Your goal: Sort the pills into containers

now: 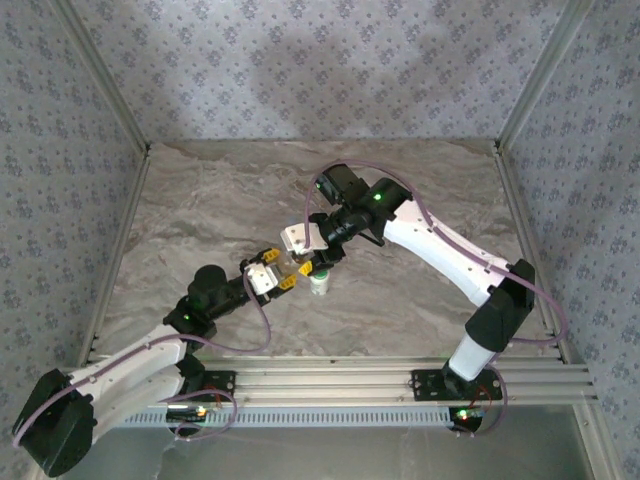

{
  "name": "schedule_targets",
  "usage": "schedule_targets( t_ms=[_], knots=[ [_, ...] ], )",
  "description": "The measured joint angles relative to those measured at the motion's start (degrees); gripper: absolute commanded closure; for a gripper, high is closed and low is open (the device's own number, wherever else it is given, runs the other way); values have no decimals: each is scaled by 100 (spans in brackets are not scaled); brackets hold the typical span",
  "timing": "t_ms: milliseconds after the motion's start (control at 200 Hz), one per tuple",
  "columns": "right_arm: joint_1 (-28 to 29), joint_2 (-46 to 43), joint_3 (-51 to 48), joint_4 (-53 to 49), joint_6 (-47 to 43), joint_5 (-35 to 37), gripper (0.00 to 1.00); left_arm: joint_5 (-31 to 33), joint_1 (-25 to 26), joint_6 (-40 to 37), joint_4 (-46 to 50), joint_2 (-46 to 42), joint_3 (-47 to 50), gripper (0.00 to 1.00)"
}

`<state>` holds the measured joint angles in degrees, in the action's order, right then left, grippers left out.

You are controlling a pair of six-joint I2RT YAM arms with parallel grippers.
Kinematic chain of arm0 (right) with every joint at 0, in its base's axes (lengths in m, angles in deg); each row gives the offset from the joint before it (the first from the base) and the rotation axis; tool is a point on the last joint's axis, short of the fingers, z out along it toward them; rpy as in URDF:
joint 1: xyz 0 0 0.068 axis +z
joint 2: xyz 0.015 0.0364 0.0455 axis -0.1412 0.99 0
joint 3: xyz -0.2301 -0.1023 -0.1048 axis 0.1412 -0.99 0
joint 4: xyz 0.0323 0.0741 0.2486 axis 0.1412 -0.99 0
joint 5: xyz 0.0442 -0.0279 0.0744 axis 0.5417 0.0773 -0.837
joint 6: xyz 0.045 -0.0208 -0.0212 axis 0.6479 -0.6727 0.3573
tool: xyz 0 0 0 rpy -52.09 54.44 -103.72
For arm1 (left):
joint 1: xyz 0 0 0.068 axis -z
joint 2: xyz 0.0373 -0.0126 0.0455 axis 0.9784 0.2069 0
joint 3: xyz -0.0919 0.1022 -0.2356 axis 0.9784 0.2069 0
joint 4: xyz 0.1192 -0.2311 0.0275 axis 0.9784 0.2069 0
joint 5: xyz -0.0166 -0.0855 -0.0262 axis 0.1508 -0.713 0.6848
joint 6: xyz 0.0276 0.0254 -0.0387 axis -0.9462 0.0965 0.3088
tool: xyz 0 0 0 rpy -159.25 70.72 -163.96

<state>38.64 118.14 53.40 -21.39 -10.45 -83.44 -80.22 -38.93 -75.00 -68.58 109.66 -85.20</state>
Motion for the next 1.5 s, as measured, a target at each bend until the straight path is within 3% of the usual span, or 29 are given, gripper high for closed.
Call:
schedule_targets(
  t_ms=[320, 475, 545, 740, 910, 1084, 1219, 1379, 1499],
  knots=[
    [4, -63, -70, 192, 149, -7, 54, 2, -2, 2, -48, 17, -4, 87],
    [4, -63, -72, 168, 251, 7, 69, 2, -2, 26, -42, 48, -4, 87],
    [13, -63, -70, 125, 328, 55, 72, -24, -2, 35, -24, 59, -4, 87],
    [195, -31, 33, -2, 1169, 468, 72, -111, -2, 92, 120, 59, -4, 87],
    [208, 44, 109, -79, 2485, 529, 79, -127, -11, 216, 173, 111, -26, 87],
    [31, 168, 109, -90, 4046, 354, 77, 85, -50, 260, 238, 210, -103, 88],
    [-146, 245, 105, -125, 4898, 55, 64, 289, -52, 260, 254, 210, -118, 88],
    [-236, 61, -249, 184, 5222, -133, 48, 334, -48, 188, 251, 210, -155, 88],
    [-243, -245, -468, 448, 5145, 20, 45, 249, -26, 92, 227, 210, -164, 88]
  ],
)
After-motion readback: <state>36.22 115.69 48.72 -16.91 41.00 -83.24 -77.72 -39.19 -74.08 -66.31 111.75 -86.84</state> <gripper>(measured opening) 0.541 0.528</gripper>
